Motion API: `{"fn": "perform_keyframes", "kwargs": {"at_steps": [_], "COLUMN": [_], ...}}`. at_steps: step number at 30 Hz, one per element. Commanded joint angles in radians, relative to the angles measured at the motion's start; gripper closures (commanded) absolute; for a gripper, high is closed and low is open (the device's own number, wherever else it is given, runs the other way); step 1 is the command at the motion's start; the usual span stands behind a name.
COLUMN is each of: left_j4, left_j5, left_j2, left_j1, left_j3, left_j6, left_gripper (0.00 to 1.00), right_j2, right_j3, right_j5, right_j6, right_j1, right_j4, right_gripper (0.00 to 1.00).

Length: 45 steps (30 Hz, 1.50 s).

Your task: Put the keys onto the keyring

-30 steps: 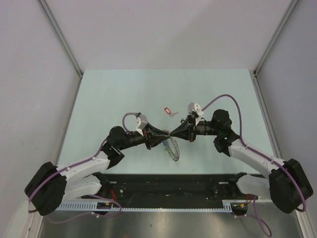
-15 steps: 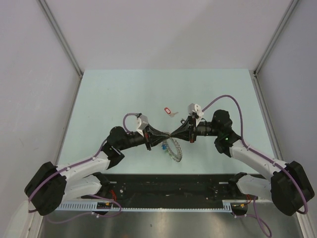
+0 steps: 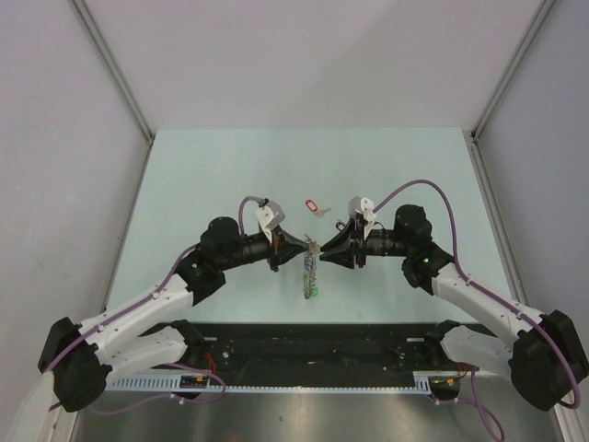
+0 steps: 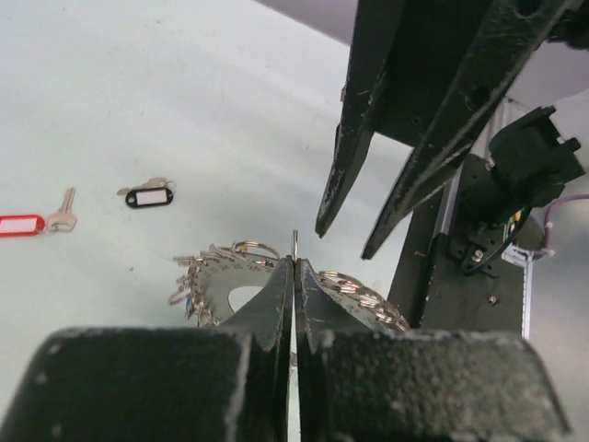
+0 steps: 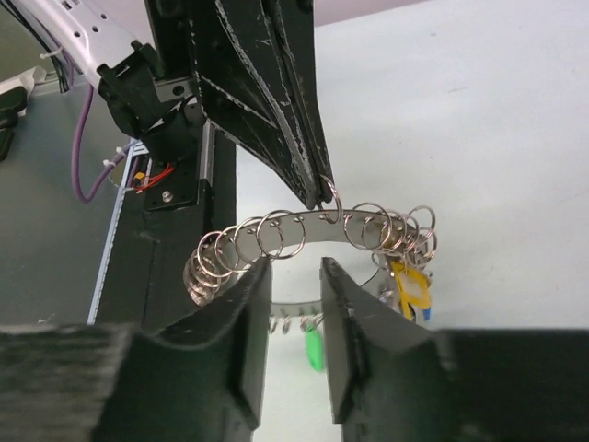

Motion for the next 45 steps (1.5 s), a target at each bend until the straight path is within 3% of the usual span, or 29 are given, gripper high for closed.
{"fn": "perform_keyframes", "kwargs": {"at_steps": [1, 7, 14, 25, 41, 45], "left_j4": [-0.195, -0.407, -0.634, -0.772, -0.823, -0.840], "left_j5": [-0.027, -0.004, 0.043, 0.060, 0.080, 0.077], "left_j2": [-0.001, 0.030, 0.084, 0.136, 0.147, 0.151], "left_j1": [0.004, 0.005, 0.005, 0.002, -0.007, -0.009], "left_j3": [0.137, 0.255, 0.387, 0.505, 0.547, 0.553], "left_j6": [0.080, 0.167, 0.277, 0.371, 0.391, 0.397], "left_gripper": [1.00, 1.00, 0.99, 0.99, 1.00, 1.00], "right_j2": [-0.034, -0.057, 0.029, 0.178, 0.256, 0.260], "right_j3": [0.062, 0.081, 0.212, 0.366, 0.406, 0.414], "right_j5": [0.034, 0.054, -0.047, -0.105, -0.084, -0.082], "right_j6": [-0.071, -0.158, -0.281, -0.415, -0.432, -0.425], "right_j1": [0.002, 0.006, 0.015, 0.077, 0.121, 0.134], "right_j4": [-0.094, -0.137, -0.240, -0.403, -0.401, -0.394], "right_gripper": [0.62, 0.41, 0.40, 0.54, 0.73, 0.84]}}
